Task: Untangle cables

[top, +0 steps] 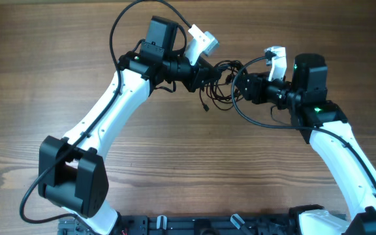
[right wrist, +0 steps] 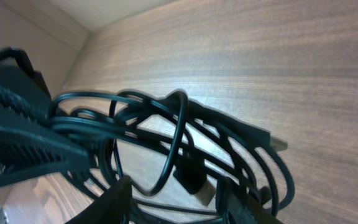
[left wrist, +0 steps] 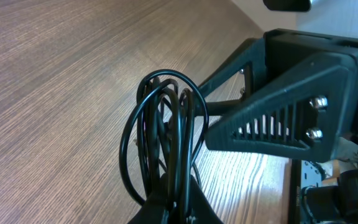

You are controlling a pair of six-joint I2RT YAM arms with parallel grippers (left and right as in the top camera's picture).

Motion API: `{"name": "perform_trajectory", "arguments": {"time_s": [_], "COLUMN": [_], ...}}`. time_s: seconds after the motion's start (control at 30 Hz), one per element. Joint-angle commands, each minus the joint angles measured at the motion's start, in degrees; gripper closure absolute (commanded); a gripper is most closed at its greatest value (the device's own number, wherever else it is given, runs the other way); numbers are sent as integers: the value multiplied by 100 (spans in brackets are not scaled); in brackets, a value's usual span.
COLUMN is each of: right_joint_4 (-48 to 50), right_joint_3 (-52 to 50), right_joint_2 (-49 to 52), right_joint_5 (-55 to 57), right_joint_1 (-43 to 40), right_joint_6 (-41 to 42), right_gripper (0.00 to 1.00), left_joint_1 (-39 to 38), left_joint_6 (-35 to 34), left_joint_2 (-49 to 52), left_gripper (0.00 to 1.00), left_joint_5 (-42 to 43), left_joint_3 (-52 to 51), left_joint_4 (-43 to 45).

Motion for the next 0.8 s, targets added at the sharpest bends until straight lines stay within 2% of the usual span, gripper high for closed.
{"name": "perform_trajectory", "arguments": {"time_s": [0.0,0.2,0.3,0.33,0.47,0.63,0.77], "right_joint_4": [225,452,498,463,188,-492,-789], "right_joint_3": [-44,-46,-46,-44,-44,-44,-46], "right_joint_2": [107,341,413,413,407,407,407], "right_joint_5": [138,177,267,426,1036,1893,2109], "right_joint_1": [20,37,74,72,50,0,-227], "right_joint_6": [129,424,487,619,861,1010,1008], "right_gripper": [62,68,93,96,95,95,96], "left_joint_1": [-22,-76,-125,-125,17,573,1082], "left_joint_6": [-107,-105,-105,-107,-105,-105,-107], "left_joint_2": [-192,-203,-203,-203,-203,-203,-203], "left_gripper": [94,94,95,95,96,96,96], "left_joint_5": [332,520,280,37,-627,-839,-839], "left_joint_3": [92,92,92,92,92,92,92], "left_joint_4": [37,26,42,39,42,66,-13]}}
